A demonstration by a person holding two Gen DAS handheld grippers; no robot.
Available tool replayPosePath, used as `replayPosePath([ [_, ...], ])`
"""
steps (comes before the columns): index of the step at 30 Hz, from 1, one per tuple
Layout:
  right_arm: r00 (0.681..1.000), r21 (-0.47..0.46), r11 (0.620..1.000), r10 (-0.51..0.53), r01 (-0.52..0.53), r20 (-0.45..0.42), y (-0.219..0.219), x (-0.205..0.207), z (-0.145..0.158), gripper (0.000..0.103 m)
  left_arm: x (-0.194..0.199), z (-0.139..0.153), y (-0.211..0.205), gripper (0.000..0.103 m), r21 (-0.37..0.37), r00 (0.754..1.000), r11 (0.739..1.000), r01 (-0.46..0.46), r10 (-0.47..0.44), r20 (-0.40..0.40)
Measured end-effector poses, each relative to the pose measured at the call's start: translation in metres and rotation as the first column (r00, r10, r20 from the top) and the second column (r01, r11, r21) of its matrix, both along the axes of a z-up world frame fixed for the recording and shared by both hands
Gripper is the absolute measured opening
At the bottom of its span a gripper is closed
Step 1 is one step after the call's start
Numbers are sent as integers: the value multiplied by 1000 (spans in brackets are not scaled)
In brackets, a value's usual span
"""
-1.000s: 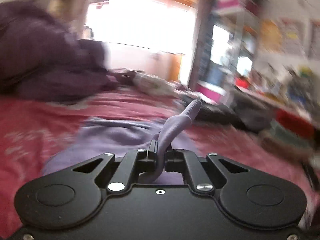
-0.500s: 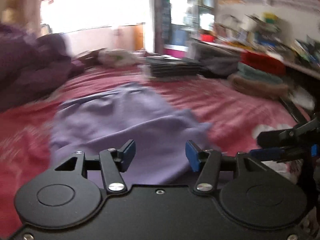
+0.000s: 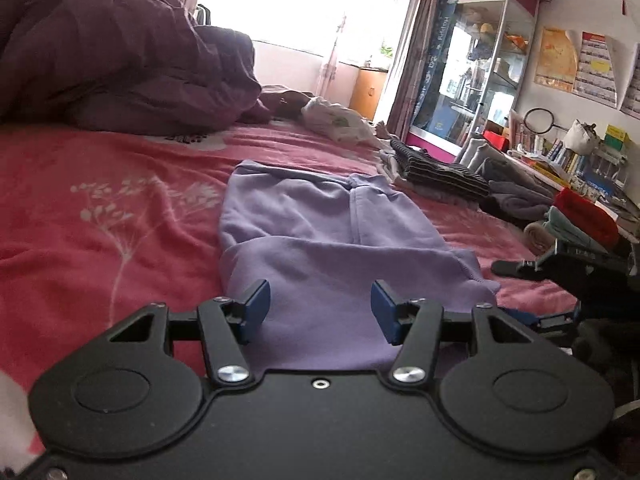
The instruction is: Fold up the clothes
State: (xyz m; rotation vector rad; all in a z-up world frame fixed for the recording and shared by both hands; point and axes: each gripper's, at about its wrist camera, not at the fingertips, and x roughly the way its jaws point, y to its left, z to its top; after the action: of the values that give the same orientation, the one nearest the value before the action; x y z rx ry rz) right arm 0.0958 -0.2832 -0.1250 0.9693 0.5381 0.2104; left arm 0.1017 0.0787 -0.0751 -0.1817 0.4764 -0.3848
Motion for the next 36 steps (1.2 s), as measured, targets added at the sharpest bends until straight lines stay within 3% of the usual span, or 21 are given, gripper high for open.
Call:
replayPosePath([
  [9,998,32,999,7,-8,59,-3,12,2,64,-1,12,13,55,-63,999,998,-27,28,26],
  [11,999,33,999,-31,30,18,-6,14,-1,64,-1,12,15,55,-63,999,997,-34,36,24],
  [17,1000,191,981,-24,27,-17,-9,9,-16,64,-1,11,18,55,-63,999,997,-39,41,24],
  [24,1000,209,978,-7,3,21,-12,23,-7,64,0,10,19,55,-62,999,997,-45,47,24],
  [31,998,225,974,-30,40,-50,-6,9,-9,64,0,10,19,55,-60,998,997,-51,53,23],
  [36,997,247,968,-15,33,-73,8,-10,7,64,-1,10,20,55,-58,998,997,-56,57,25],
])
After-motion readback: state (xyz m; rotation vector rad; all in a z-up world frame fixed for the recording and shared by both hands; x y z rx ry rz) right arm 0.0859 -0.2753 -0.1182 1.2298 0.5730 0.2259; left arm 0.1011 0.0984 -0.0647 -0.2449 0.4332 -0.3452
